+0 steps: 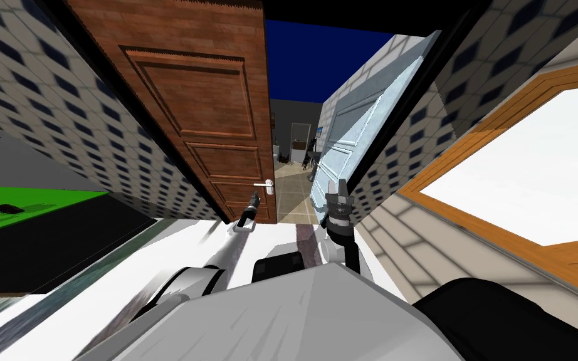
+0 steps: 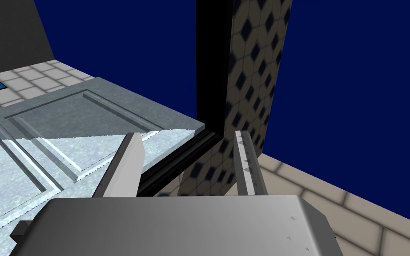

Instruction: Push the door open

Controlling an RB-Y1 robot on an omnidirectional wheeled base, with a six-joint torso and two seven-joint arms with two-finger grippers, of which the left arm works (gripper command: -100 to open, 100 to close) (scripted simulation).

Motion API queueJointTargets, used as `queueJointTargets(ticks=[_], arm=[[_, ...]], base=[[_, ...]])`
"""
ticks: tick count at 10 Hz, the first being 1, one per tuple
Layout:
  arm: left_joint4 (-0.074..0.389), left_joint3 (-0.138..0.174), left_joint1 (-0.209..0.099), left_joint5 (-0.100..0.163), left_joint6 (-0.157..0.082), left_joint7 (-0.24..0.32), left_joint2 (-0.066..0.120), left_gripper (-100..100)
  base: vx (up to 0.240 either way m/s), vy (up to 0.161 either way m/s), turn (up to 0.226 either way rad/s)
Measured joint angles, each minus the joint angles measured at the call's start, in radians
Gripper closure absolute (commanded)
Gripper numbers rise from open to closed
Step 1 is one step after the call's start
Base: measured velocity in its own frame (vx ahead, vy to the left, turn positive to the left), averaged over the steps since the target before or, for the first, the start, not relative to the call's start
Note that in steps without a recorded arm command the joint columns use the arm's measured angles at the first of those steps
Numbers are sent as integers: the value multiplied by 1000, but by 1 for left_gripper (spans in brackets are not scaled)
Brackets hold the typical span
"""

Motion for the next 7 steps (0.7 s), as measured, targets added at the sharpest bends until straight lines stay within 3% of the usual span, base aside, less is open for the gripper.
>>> queueJointTargets(ticks=[3,5,7], arm=[[76,-4,-43,0,-4,3,-2,-100],[88,-6,-50,0,0,4,-2,-100],[89,-3,-49,1,0,2,0,-100]], base=[[39,34,-29],[71,-3,-15],[184,-28,-19]])
